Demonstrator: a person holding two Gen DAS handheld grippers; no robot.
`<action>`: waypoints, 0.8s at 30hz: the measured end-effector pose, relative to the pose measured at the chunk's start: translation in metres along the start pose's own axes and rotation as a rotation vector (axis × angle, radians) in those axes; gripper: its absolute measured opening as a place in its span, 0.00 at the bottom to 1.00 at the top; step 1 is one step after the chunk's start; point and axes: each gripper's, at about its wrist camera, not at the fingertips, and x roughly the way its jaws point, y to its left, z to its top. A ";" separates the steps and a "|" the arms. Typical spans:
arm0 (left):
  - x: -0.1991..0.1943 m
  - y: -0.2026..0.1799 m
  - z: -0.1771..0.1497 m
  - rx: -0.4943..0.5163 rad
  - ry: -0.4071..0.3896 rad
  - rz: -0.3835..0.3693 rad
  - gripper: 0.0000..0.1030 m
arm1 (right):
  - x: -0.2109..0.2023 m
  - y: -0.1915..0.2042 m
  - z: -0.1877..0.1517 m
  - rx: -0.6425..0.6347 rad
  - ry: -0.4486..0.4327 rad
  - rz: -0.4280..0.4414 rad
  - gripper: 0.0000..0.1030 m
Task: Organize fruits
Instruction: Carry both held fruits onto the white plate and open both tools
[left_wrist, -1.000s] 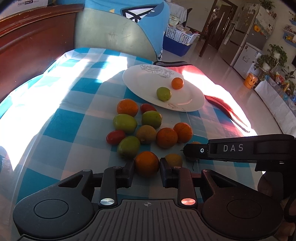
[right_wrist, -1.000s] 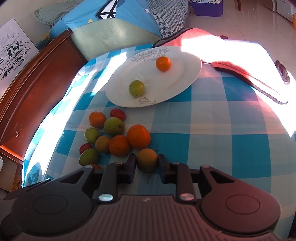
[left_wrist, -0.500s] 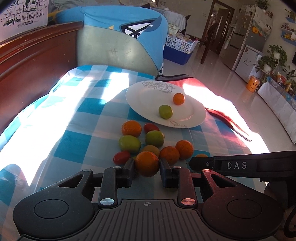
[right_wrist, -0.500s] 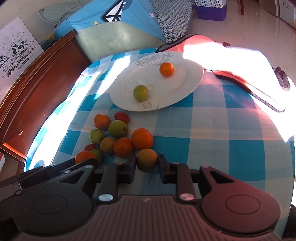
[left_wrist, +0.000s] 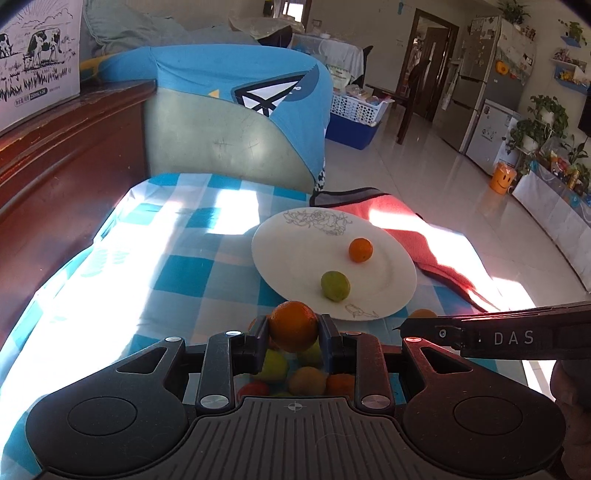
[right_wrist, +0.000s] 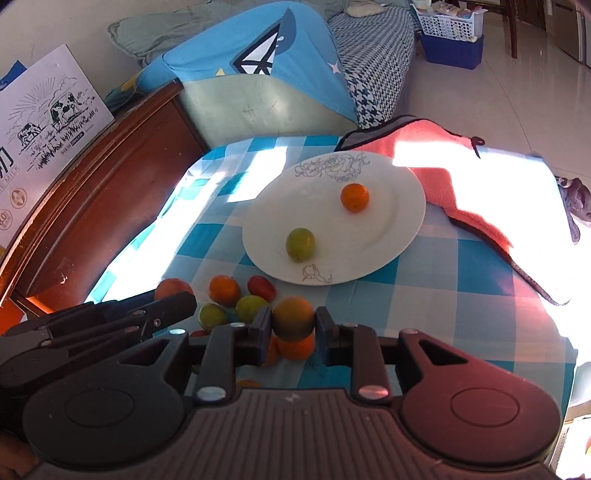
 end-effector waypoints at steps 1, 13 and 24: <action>0.003 0.000 0.003 0.012 -0.002 0.001 0.25 | 0.001 -0.002 0.003 0.003 -0.002 0.004 0.25; 0.037 -0.002 0.026 0.025 0.004 -0.056 0.25 | 0.020 -0.014 0.023 0.032 -0.001 -0.015 0.25; 0.075 -0.002 0.039 0.046 0.032 -0.052 0.25 | 0.038 -0.019 0.037 0.046 0.008 -0.021 0.25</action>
